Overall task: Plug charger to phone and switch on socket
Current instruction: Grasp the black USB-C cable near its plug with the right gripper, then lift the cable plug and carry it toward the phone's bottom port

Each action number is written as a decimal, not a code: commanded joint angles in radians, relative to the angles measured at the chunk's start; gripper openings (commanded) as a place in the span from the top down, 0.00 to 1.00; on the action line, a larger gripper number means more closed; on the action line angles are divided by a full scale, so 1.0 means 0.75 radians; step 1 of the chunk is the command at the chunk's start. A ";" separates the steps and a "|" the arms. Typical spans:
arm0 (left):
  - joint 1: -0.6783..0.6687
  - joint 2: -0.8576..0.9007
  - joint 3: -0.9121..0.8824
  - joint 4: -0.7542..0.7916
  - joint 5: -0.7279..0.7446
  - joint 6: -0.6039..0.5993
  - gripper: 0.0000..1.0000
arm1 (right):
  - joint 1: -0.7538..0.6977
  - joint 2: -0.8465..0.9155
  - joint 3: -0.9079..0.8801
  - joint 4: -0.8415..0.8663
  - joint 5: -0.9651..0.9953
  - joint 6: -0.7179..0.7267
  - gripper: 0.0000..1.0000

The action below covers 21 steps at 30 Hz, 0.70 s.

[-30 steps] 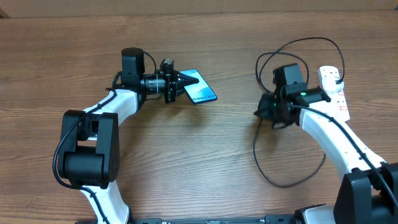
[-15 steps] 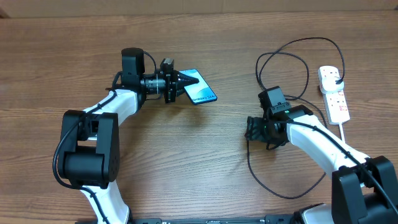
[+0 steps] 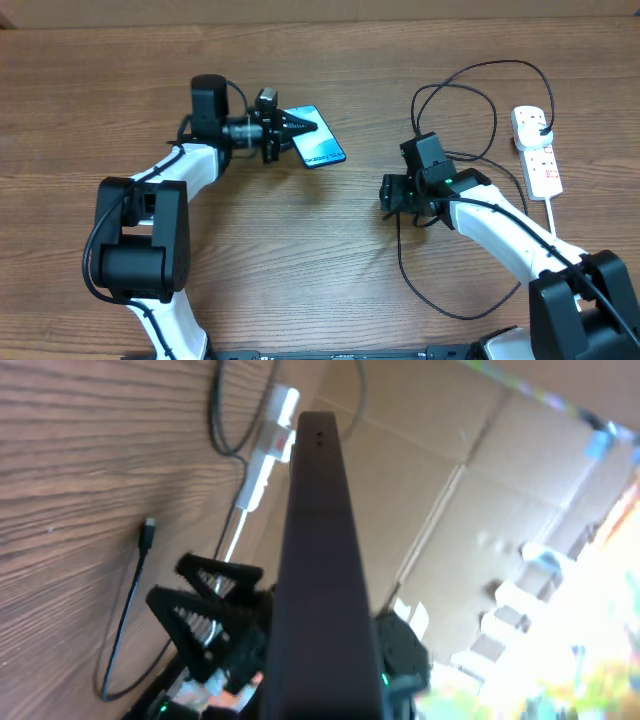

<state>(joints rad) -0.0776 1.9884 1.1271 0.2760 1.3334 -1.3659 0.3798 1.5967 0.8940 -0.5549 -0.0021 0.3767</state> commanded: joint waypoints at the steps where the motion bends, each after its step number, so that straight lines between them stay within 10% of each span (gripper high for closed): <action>1: 0.126 -0.003 0.034 0.021 0.204 0.103 0.96 | 0.018 0.052 0.026 0.002 0.042 -0.004 0.39; 21: 0.198 -0.003 0.033 0.017 0.201 0.116 0.92 | 0.079 0.188 0.019 -0.064 0.178 0.096 0.85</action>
<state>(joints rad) 0.0715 1.9884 1.1271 0.2844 1.4441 -1.3048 0.4385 1.7123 0.9031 -0.6006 0.1192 0.4435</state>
